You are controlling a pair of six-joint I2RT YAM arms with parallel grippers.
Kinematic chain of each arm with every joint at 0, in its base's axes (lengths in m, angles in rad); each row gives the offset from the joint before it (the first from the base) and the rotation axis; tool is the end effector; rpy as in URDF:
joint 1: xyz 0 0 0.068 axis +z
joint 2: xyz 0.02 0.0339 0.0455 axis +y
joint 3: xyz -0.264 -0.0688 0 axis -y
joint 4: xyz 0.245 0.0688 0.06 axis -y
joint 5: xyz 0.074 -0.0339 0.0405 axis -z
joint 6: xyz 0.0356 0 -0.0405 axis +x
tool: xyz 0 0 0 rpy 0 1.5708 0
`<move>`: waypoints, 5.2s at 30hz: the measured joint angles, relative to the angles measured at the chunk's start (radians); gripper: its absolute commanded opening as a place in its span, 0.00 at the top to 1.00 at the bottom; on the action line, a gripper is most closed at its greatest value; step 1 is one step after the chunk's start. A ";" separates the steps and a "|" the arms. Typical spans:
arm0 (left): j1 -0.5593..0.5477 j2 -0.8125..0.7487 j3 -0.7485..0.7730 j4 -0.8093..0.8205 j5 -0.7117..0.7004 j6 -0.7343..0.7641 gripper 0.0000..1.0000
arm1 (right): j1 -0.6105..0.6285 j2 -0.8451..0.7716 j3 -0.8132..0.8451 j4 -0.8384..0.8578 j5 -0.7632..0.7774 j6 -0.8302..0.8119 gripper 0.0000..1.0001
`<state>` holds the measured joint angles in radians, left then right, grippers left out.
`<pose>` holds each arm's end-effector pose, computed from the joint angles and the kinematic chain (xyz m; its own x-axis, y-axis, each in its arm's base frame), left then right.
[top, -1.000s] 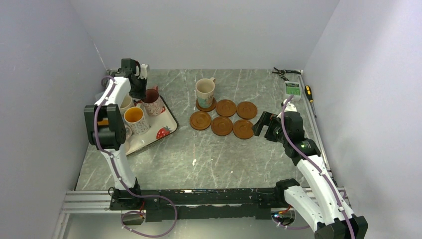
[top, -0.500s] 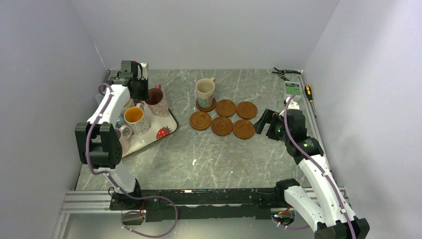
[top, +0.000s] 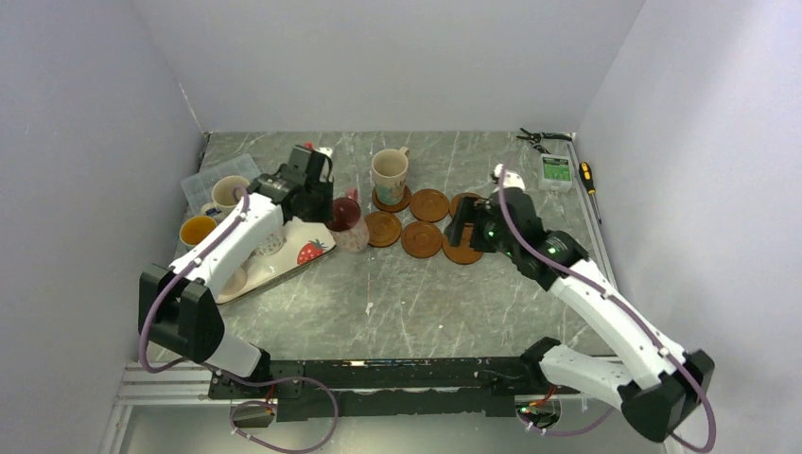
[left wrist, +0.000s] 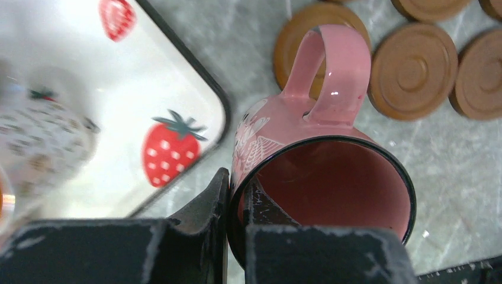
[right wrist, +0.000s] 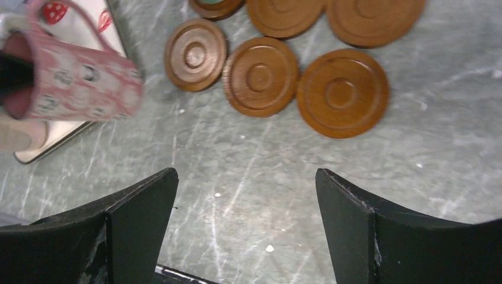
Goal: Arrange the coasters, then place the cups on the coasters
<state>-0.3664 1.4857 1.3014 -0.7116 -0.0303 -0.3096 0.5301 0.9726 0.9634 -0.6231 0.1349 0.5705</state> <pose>0.2972 -0.1129 0.3051 -0.7980 -0.0200 -0.6023 0.1021 0.9805 -0.1678 0.1793 0.0995 0.3248 -0.6492 0.2398 -0.7218 -0.0675 0.9271 0.3687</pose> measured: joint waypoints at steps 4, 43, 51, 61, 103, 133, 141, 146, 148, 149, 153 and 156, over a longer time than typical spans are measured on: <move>-0.111 -0.019 -0.053 -0.004 -0.018 -0.088 0.97 | 0.131 0.100 0.081 0.004 0.062 0.020 0.10; -0.436 0.068 -0.023 -0.003 -0.169 -0.258 0.97 | 0.328 0.496 0.186 0.108 0.113 0.044 0.60; -0.441 0.068 -0.023 -0.005 -0.171 -0.260 0.97 | 0.328 0.532 0.186 0.121 0.097 0.044 0.73; -0.455 0.068 -0.020 0.022 -0.175 -0.278 0.72 | 0.337 0.542 0.185 0.103 0.143 0.040 1.00; 0.174 -0.344 -0.243 0.172 -0.019 0.140 0.07 | -0.132 0.896 0.651 0.006 0.097 -0.302 1.00; 0.174 -0.345 -0.248 0.192 -0.021 0.152 0.07 | -0.123 1.065 0.747 0.061 0.093 -0.333 1.00; 0.174 -0.345 -0.248 0.192 -0.021 0.153 0.07 | -0.122 1.070 0.755 0.055 0.092 -0.333 0.63; 0.174 -0.346 -0.248 0.192 -0.024 0.159 0.07 | -0.122 1.070 0.791 0.055 0.092 -0.331 0.48; 0.174 -0.346 -0.248 0.192 -0.029 0.159 0.07 | -0.121 1.069 0.805 0.057 0.092 -0.331 0.43; 0.174 -0.347 -0.249 0.192 -0.030 0.159 0.07 | -0.121 1.065 0.806 0.058 0.092 -0.332 0.39; 0.174 -0.354 -0.256 0.193 -0.032 0.159 0.07 | -0.121 1.017 0.787 0.051 0.094 -0.330 0.31; 0.174 -0.356 -0.260 0.192 -0.030 0.158 0.07 | -0.121 0.923 0.739 0.048 0.100 -0.331 0.28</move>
<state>-0.1921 1.1294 1.0416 -0.5198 -0.0605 -0.1513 0.4095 1.8954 1.7023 -0.5747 0.2348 0.2394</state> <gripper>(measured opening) 0.932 0.690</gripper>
